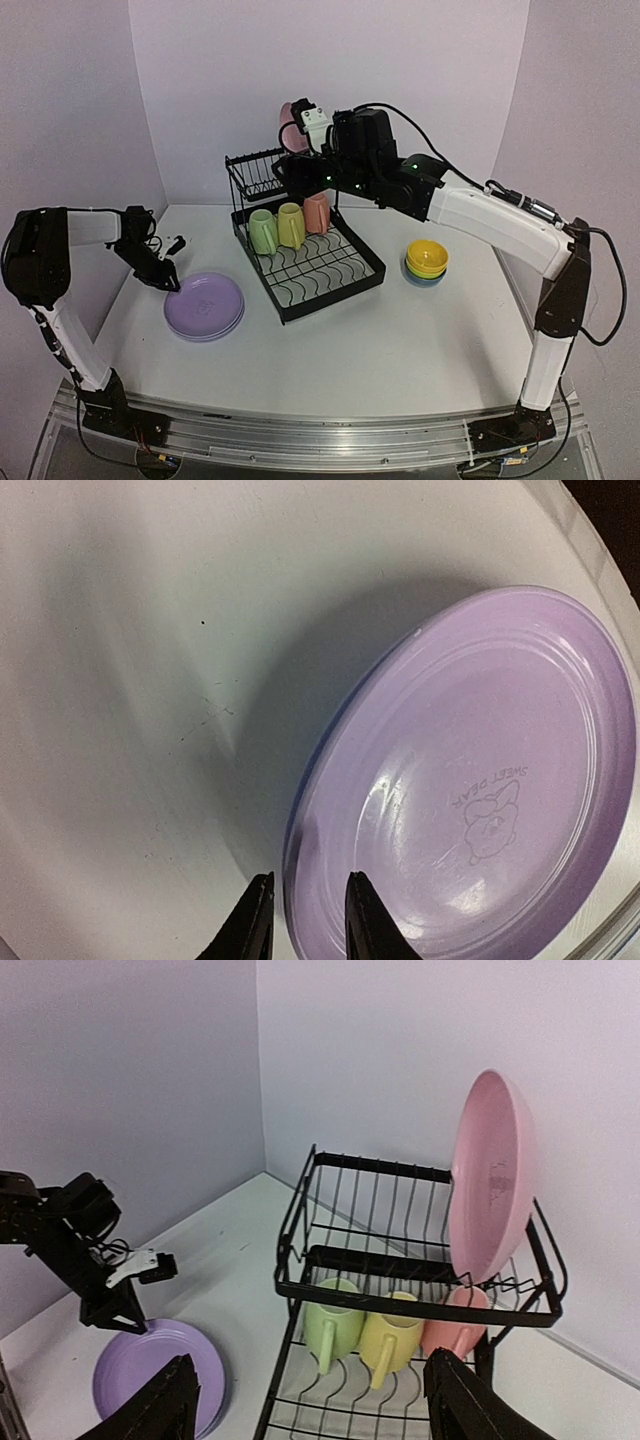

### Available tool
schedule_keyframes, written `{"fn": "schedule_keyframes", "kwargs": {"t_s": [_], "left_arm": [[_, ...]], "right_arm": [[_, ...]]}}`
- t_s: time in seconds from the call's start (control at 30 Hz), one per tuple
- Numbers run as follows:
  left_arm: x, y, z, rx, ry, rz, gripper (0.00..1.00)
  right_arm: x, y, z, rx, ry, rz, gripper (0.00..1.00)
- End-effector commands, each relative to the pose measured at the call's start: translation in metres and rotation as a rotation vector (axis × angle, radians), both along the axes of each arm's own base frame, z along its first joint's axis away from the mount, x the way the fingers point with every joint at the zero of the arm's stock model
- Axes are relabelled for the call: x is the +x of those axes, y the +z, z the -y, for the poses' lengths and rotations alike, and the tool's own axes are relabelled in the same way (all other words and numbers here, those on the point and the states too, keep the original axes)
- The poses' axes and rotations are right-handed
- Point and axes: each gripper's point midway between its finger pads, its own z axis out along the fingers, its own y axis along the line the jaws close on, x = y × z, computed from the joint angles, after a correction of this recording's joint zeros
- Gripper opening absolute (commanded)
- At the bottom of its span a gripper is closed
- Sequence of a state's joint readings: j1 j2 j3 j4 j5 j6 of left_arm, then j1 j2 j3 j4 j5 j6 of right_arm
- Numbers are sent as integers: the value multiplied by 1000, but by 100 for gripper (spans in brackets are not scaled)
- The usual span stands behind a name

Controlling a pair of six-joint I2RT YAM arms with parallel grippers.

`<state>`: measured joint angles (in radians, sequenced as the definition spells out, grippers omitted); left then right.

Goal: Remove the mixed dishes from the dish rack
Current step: Place the plate at the center of the board, then pick up the plate from the dish rack.

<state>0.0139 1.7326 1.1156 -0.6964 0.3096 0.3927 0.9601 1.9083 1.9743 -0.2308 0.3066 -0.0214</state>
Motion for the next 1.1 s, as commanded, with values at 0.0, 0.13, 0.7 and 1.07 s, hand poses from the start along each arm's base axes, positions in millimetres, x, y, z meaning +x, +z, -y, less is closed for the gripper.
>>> {"fn": "schedule_keyframes", "kwargs": {"t_s": [0.0,0.13,0.7,1.07], "left_arm": [[8,18,-3,24,-11,71,25],[10,27,-4,30,-18,82,25],[44,174,16,-79,-63,467,65],[42,185,26,-139,-86,482,65]], "right_arm": [[22,29,31,-21,-157,91,76],[58,39,60,12,-258,91,76],[151,58,33,77,-222,355,79],[181,32,30,12,-331,461,65]]}}
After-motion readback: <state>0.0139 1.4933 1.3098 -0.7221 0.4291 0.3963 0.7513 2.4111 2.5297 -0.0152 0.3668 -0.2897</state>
